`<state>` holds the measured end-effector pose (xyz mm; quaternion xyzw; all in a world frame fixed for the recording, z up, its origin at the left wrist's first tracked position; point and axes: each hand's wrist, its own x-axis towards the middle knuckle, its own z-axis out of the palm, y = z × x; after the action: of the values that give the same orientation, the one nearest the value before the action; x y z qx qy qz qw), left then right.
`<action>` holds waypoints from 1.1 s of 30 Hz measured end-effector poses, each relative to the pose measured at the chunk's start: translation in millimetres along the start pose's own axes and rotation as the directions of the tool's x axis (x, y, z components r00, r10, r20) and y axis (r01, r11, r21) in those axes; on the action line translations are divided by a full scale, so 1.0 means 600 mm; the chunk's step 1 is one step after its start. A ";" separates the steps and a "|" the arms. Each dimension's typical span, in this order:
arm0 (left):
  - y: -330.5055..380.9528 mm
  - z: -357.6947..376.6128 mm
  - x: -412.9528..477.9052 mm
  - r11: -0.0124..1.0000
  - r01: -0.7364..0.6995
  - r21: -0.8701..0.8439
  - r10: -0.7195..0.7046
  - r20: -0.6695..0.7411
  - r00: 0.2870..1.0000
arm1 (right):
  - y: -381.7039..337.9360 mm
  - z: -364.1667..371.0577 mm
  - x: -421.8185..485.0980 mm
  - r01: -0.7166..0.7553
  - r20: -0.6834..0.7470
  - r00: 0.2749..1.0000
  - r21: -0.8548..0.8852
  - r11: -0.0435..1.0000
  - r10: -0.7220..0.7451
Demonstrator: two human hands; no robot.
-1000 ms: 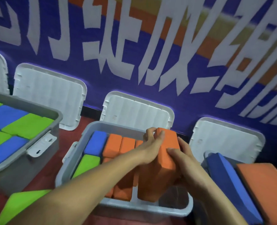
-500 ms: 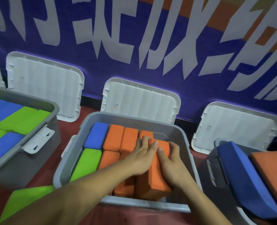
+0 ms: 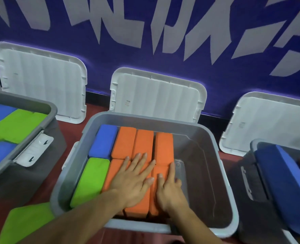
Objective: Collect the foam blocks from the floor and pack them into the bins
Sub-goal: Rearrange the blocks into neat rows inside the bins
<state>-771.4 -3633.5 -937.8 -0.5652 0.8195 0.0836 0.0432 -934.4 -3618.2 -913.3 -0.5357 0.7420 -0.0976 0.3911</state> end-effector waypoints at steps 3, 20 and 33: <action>0.006 0.018 0.008 1.000 -0.017 -0.008 0.017 0.002 1.000 | 0.012 0.003 0.013 0.006 0.022 1.000 -0.071 0.997 -0.005; -0.165 -0.071 -0.279 0.903 0.363 -0.229 -0.429 -0.519 0.739 | -0.194 0.144 -0.184 0.782 -0.240 0.577 -0.116 0.613 -0.781; -0.238 0.083 -0.490 0.404 0.822 -0.402 -0.748 0.372 0.550 | -0.115 0.417 -0.231 0.256 0.486 0.828 0.120 0.959 -0.281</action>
<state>-534.4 -3403.6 -950.5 -0.8637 0.3927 0.3148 -0.0275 -696.8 -3457.0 -977.4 -0.6315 0.5307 -0.0286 0.5646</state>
